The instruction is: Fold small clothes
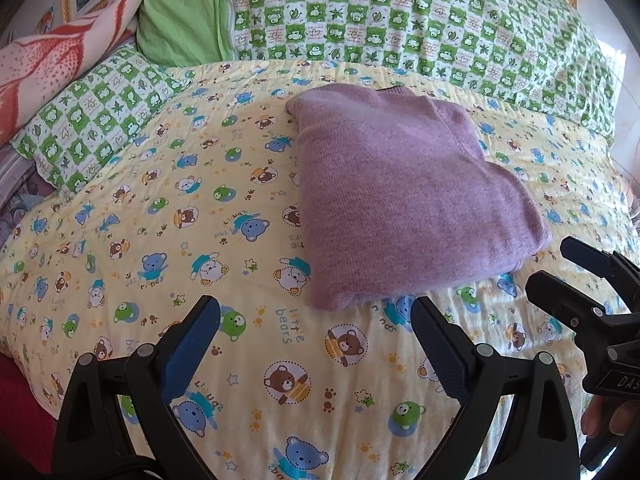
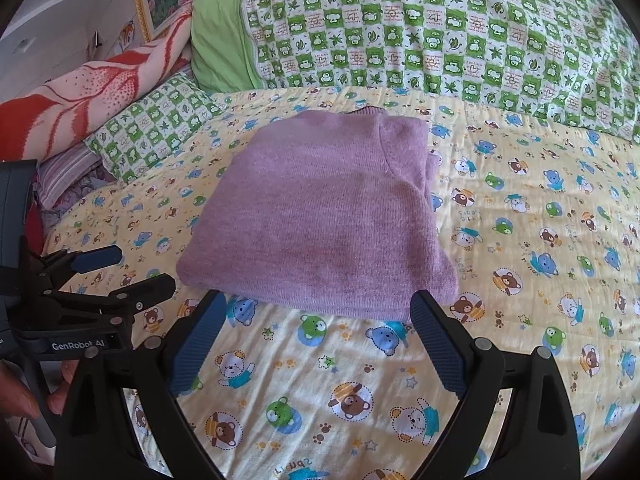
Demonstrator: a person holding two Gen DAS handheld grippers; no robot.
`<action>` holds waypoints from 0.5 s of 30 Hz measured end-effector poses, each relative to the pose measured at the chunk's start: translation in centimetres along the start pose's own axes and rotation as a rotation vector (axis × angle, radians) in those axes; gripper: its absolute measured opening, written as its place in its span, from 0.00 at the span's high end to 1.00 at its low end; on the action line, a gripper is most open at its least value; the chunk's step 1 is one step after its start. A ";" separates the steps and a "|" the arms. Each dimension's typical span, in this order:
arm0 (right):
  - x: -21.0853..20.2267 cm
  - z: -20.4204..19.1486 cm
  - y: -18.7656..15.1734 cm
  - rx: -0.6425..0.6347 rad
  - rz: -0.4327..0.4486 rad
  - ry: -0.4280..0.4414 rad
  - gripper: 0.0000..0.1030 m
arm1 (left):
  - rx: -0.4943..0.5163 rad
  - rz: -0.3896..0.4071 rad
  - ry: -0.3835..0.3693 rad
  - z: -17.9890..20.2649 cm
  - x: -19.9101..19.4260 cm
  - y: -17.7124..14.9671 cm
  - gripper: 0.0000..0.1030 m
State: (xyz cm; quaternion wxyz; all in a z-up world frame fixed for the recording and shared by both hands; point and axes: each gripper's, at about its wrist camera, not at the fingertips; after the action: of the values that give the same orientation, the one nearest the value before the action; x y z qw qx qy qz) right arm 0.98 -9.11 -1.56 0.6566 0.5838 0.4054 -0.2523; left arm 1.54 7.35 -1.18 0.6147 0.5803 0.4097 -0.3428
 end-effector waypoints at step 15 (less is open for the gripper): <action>-0.2 0.3 0.3 0.012 0.007 0.003 0.09 | 0.006 0.013 0.001 0.3 -0.5 0.2 0.06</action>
State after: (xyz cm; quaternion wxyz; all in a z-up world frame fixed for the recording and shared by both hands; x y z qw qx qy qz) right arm 1.20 -9.41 -1.21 0.6535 0.5894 0.4027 -0.2515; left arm 1.49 7.04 -0.67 0.6151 0.5849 0.4052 -0.3397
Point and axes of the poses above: each gripper's, at about its wrist camera, not at the fingertips, and x roughly the way its jaws point, z to its right, y to its top, and after that the axes turned 12 degrees about -z, right-handed
